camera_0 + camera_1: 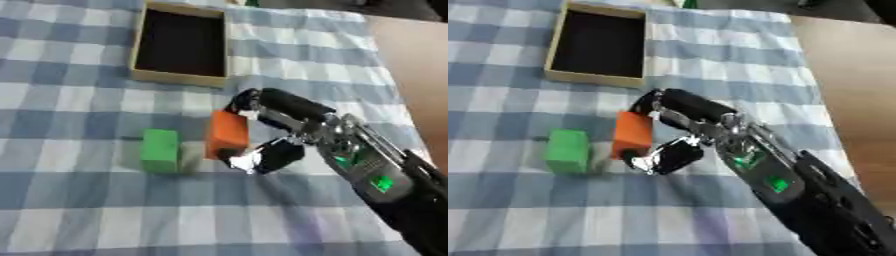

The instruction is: Pick up objects on the table and place them in the box.

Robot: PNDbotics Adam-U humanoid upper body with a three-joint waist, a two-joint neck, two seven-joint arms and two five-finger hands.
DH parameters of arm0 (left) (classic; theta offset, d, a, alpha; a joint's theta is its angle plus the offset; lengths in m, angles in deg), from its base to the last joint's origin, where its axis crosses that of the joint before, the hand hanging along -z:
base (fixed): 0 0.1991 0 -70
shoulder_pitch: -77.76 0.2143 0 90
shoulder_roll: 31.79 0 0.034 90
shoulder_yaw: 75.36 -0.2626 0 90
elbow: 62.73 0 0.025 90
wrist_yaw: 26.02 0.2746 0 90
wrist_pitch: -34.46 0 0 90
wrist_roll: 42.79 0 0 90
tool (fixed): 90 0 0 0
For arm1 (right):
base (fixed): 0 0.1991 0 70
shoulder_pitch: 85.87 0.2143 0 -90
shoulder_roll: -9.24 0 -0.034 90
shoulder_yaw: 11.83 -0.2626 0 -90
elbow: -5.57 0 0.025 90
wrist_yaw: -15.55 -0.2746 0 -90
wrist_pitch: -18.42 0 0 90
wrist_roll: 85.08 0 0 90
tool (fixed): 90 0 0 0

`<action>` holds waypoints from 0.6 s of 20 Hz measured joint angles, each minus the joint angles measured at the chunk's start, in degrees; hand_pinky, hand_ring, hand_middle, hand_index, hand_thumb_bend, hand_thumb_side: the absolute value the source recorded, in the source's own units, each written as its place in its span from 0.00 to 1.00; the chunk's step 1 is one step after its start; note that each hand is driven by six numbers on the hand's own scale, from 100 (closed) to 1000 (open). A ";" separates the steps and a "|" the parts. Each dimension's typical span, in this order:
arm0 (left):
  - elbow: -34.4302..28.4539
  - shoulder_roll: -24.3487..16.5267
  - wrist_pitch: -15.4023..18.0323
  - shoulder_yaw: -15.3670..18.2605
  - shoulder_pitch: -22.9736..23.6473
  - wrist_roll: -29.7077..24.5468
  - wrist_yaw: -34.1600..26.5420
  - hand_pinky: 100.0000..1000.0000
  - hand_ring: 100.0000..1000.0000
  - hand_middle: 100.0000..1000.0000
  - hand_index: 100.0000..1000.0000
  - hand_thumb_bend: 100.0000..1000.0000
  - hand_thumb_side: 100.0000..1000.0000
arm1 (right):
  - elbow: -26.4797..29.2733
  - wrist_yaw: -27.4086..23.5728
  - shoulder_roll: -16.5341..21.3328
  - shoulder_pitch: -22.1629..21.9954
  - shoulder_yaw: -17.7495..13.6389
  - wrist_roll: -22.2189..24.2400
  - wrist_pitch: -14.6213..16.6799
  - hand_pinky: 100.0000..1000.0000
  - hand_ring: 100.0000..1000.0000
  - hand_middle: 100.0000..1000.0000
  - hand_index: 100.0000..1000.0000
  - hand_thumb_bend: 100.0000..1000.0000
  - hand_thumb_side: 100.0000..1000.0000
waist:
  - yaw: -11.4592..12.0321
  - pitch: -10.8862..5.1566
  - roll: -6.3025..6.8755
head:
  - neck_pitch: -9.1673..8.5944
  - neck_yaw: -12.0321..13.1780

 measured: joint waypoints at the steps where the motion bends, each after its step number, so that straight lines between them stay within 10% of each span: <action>1: 0.00 0.00 0.01 0.00 0.00 -0.01 0.00 0.69 0.70 0.64 0.80 0.31 1.00 | 0.87 -0.36 0.49 0.08 -0.51 0.05 -0.42 0.82 0.76 0.59 0.70 0.02 0.40 | -0.10 -0.02 0.00 | -0.03 0.01; 12: 0.00 -0.06 0.43 -0.07 -0.62 -0.48 -0.45 0.69 0.70 0.64 0.80 0.31 1.00 | -0.88 -3.48 3.19 14.28 -4.30 1.34 -2.99 0.80 0.74 0.59 0.69 0.00 0.42 | 0.67 -0.20 0.10 | -2.04 -1.13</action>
